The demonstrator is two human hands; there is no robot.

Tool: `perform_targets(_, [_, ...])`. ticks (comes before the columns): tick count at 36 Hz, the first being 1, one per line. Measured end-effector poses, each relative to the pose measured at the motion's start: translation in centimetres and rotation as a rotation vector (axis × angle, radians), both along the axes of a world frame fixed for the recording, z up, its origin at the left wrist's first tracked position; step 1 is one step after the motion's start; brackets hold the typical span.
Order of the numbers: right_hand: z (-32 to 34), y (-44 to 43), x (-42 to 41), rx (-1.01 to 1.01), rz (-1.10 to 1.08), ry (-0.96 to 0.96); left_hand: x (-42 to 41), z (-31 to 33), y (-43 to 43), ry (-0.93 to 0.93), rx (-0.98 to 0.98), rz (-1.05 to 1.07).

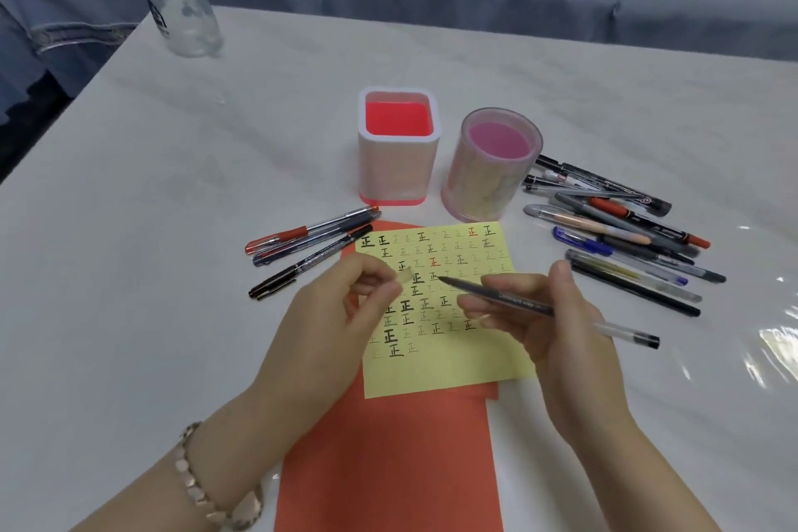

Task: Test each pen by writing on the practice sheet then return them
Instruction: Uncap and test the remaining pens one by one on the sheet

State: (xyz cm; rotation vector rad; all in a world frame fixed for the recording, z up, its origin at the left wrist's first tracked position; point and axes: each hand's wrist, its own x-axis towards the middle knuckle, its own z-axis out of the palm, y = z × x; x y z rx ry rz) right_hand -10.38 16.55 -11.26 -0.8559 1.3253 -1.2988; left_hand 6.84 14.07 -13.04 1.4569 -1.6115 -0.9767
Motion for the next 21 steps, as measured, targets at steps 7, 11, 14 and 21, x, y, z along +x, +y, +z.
perform_targets(7, [1.8,0.4,-0.7,-0.064,-0.022,-0.038,-1.2,1.7,0.8,0.082,-0.047,-0.074])
perform_targets(11, [2.2,0.5,-1.0,-0.056,-0.011,0.025,-1.5,2.3,0.9,0.044,-0.09,-0.103])
perform_targets(14, [2.4,0.6,-1.0,-0.039,0.013,0.092,-1.6,2.5,0.8,-0.023,-0.134,-0.178])
perform_targets(21, [2.3,0.3,-0.9,0.009,0.041,0.045,-2.3,2.8,0.3,0.055,-0.016,-0.294])
